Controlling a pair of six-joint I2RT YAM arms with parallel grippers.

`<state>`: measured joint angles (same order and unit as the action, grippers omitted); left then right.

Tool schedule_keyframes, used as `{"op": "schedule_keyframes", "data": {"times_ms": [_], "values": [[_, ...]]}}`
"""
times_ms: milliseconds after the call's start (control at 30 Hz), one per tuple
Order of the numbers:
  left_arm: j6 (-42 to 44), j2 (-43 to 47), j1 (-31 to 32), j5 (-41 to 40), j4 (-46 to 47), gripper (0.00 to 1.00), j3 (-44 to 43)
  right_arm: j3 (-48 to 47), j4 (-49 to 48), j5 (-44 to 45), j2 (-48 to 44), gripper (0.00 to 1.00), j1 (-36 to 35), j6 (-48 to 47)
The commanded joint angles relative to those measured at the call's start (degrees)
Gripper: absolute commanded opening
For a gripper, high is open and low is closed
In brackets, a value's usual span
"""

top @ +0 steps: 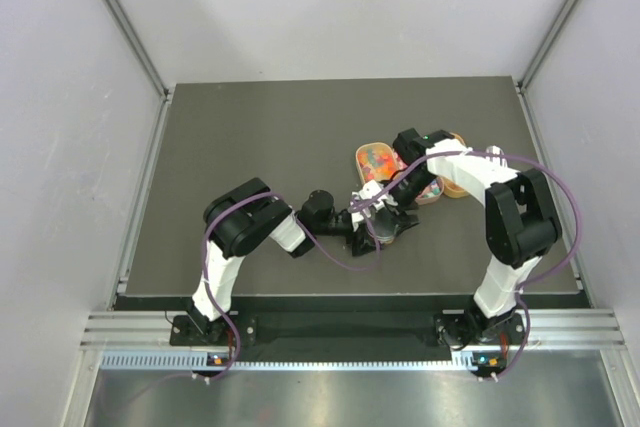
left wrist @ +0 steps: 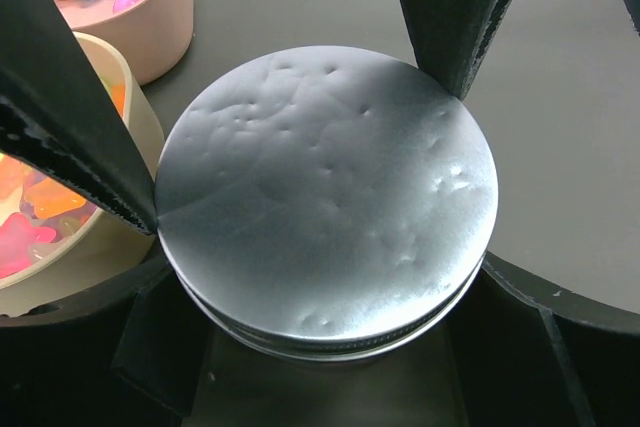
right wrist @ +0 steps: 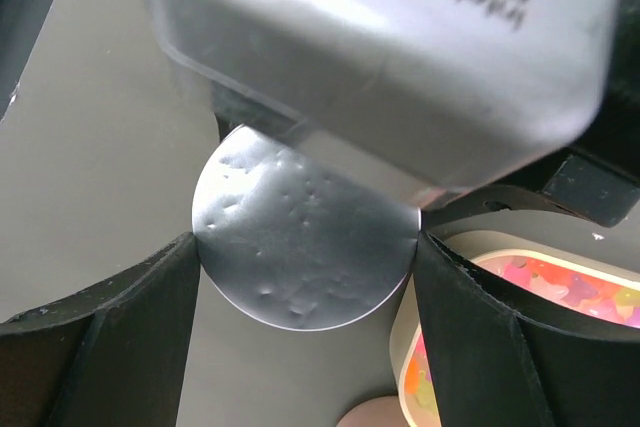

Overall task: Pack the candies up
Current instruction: Screw the bottle lid onto the packing bottle.

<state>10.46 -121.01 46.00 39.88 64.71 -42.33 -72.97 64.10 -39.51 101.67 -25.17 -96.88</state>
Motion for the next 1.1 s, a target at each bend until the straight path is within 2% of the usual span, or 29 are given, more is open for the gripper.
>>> {"op": "schedule_keyframes", "data": {"times_ms": [0, 533, 767, 1067], "values": [[2.5, -0.5, 0.0, -2.8, -6.9, 0.63, 1.1, -0.2, -7.6, -1.8, 3.0, 0.52, -3.5, 4.7], [2.4, -0.4, -1.5, -1.4, -7.1, 0.62, 1.5, 4.5, -16.7, -0.8, 0.5, 0.49, -5.4, 23.7], [2.0, -0.4, -1.5, -1.1, -7.4, 0.61, 1.4, 6.6, -20.1, 2.6, -0.5, 0.49, -6.6, 31.6], [2.1, -0.5, -1.3, -0.9, -7.7, 0.61, 0.9, 8.8, -22.8, 3.6, -1.8, 0.48, -7.3, 36.1]]}}
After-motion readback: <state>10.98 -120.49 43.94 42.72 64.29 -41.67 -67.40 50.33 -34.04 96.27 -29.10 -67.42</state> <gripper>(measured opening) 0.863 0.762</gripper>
